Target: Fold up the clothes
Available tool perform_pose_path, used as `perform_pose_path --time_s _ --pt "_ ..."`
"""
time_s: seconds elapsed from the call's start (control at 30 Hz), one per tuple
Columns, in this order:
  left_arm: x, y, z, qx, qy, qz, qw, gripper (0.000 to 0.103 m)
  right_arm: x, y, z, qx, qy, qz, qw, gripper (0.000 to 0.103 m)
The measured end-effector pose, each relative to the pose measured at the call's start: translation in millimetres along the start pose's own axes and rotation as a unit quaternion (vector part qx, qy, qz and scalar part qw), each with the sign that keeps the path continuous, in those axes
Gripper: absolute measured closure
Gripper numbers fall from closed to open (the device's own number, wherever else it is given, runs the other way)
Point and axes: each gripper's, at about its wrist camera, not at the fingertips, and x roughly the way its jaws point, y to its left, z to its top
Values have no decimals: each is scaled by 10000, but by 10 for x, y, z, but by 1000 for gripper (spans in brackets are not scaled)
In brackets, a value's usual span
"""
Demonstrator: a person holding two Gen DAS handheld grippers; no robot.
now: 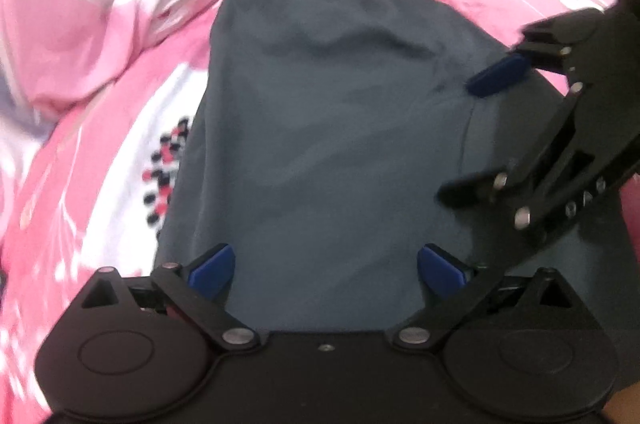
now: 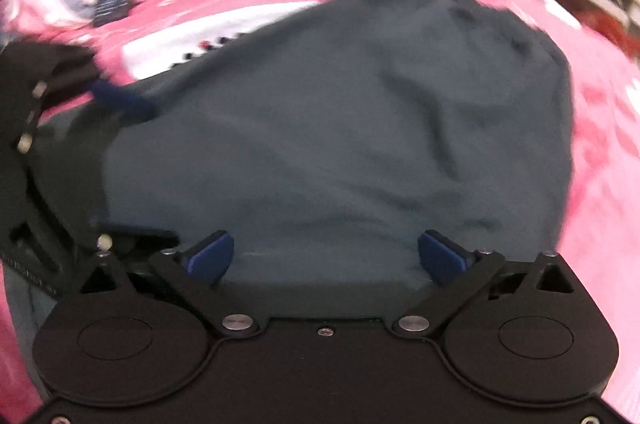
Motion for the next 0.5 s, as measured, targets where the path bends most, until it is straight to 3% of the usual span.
perform_pose_path --time_s 0.33,0.5 --pt "-126 -191 -78 -164 557 537 9969 0 -138 -59 -81 319 61 -268 9991 0" --pt "-119 -395 -61 362 513 1045 9925 0 -169 -124 -10 638 -115 -152 9978 0"
